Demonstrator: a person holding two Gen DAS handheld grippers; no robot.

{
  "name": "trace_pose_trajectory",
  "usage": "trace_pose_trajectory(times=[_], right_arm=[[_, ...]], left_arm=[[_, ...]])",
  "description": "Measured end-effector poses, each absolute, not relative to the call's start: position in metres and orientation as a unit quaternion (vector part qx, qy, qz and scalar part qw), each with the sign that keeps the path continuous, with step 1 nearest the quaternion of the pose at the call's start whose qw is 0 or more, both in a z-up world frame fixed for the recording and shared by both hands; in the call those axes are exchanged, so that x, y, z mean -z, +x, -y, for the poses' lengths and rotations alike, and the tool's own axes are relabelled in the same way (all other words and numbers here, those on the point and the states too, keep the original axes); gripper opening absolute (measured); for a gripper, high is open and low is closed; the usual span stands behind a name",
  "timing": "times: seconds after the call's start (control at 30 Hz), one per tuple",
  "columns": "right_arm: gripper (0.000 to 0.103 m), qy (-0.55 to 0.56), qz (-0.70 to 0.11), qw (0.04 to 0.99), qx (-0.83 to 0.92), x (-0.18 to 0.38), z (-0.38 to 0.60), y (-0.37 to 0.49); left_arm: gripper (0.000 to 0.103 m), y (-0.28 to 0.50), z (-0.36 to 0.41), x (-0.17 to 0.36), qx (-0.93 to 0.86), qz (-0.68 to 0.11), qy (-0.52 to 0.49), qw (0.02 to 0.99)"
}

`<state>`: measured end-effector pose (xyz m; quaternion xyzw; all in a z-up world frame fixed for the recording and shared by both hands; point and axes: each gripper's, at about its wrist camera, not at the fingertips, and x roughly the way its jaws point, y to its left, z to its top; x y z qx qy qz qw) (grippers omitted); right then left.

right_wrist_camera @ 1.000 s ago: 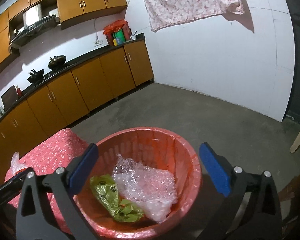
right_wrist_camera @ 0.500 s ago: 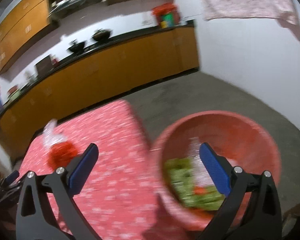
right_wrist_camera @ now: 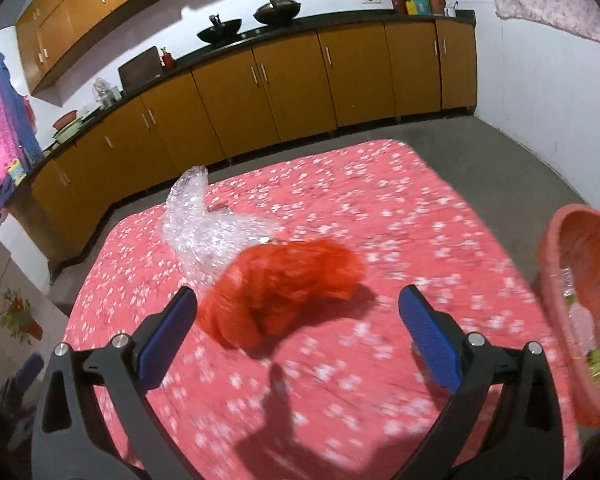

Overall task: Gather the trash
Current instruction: 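Move both grippers back over the table toward the red bag and bubble wrap, then grasp the red bag with the right gripper while the left grasps the bubble wrap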

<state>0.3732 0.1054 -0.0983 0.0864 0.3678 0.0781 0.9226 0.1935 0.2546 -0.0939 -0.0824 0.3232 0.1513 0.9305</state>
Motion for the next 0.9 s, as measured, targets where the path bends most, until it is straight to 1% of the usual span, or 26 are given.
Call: trace_pose_trajectory(times=[0.17,0.27,0.3,0.37,0.43,0.47,0.5,0.53,0.57,0.73,0.77,0.9], right_arm=[[0.098,0.057,-0.387,0.92,-0.036,0.116,-0.123,0.398],[0.097,0.075,-0.396,0.914,-0.039,0.122,-0.12,0.403],[0.092,0.076,-0.396,0.914,-0.041,0.123,-0.12,0.404],[0.087,0.059,-0.399,0.914,-0.053,0.126,-0.122,0.404],[0.079,0.042,-0.392,0.917,-0.066,0.127,-0.125,0.402],[0.071,0.035,-0.391,0.916,-0.077,0.126,-0.125,0.401],[0.058,0.029,-0.391,0.916,-0.085,0.125,-0.126,0.4],[0.055,0.021,-0.39,0.915,-0.095,0.124,-0.126,0.399],[0.049,0.015,-0.389,0.916,-0.099,0.123,-0.126,0.398],[0.038,0.013,-0.377,0.92,-0.109,0.119,-0.107,0.387],[0.032,0.014,-0.374,0.921,-0.11,0.118,-0.102,0.386],[0.03,0.016,-0.367,0.925,-0.098,0.118,-0.079,0.381]], left_arm=[[0.101,0.198,-0.264,0.096,-0.156,-0.323,-0.092,0.929],[0.101,0.201,-0.264,0.096,-0.152,-0.322,-0.09,0.93],[0.101,0.202,-0.263,0.097,-0.151,-0.323,-0.089,0.93],[0.101,0.206,-0.259,0.098,-0.147,-0.325,-0.087,0.93],[0.101,0.211,-0.255,0.098,-0.143,-0.326,-0.087,0.93],[0.101,0.213,-0.253,0.098,-0.14,-0.327,-0.087,0.931],[0.101,0.216,-0.25,0.097,-0.136,-0.327,-0.088,0.931],[0.101,0.219,-0.247,0.097,-0.132,-0.327,-0.089,0.931],[0.101,0.222,-0.244,0.096,-0.127,-0.327,-0.091,0.932],[0.101,0.239,-0.224,0.091,-0.104,-0.325,-0.096,0.935],[0.101,0.243,-0.219,0.09,-0.097,-0.324,-0.098,0.936],[0.101,0.263,-0.2,0.088,-0.069,-0.324,-0.107,0.938]])
